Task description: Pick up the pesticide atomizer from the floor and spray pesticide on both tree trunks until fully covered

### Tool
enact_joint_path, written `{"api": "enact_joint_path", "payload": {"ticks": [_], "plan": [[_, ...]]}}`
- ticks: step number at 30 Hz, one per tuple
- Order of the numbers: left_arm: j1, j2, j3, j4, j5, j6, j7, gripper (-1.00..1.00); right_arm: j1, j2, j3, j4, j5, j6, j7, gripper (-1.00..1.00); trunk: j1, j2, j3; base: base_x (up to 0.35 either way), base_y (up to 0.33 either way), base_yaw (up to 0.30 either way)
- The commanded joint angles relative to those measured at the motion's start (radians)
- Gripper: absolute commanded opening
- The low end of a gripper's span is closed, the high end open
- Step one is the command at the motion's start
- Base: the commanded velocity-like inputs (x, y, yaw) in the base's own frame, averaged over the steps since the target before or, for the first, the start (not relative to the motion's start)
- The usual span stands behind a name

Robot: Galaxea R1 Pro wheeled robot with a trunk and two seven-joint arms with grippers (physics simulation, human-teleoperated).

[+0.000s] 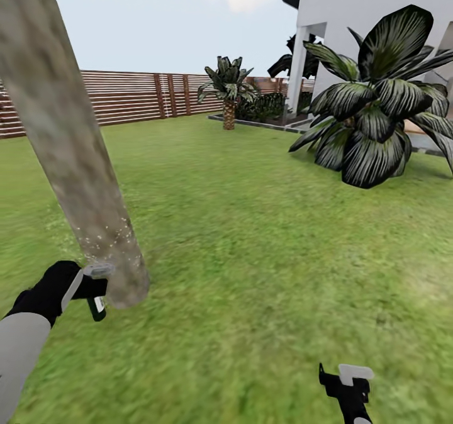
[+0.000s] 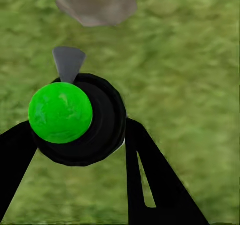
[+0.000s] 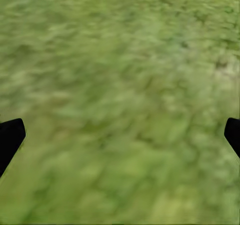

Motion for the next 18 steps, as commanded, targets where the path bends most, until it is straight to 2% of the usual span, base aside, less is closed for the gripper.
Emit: {"api": "enact_joint_path", "payload": {"ticks": [1, 4, 8, 13, 18], "plan": [[0.009, 0.003, 0.003, 0.000, 0.006, 0.004, -0.002, -1.00, 0.000, 0.000, 0.008, 0.000, -0.009, -0.003, -0.002, 1.00, 0.000, 0.000, -0.001, 0.179, -0.113, 0.254], [0.020, 0.000, -0.001, 0.002, 0.005, -0.003, -0.002, -1.00, 0.000, 0.001, 0.008, 0.000, -0.009, -0.003, -0.002, 1.00, 0.000, 0.000, -0.001, 0.059, -0.149, 0.272], [0.029, -0.011, -0.003, 0.003, 0.010, -0.050, -0.002, -1.00, 0.000, 0.001, 0.009, 0.000, -0.009, -0.003, -0.002, 1.00, 0.000, 0.000, -0.001, 0.006, -0.255, 0.277], [0.034, -0.012, -0.003, 0.003, 0.014, -0.054, -0.002, -1.00, 0.000, 0.002, 0.008, 0.000, -0.009, -0.003, -0.002, 1.00, 0.000, 0.000, -0.001, 0.000, -0.270, 0.256], [0.037, -0.011, -0.001, 0.032, 0.013, -0.064, -0.003, -1.00, 0.000, 0.002, 0.009, 0.000, -0.009, -0.003, -0.002, 1.00, 0.000, 0.000, -0.001, -0.046, -0.262, 0.063]]}}
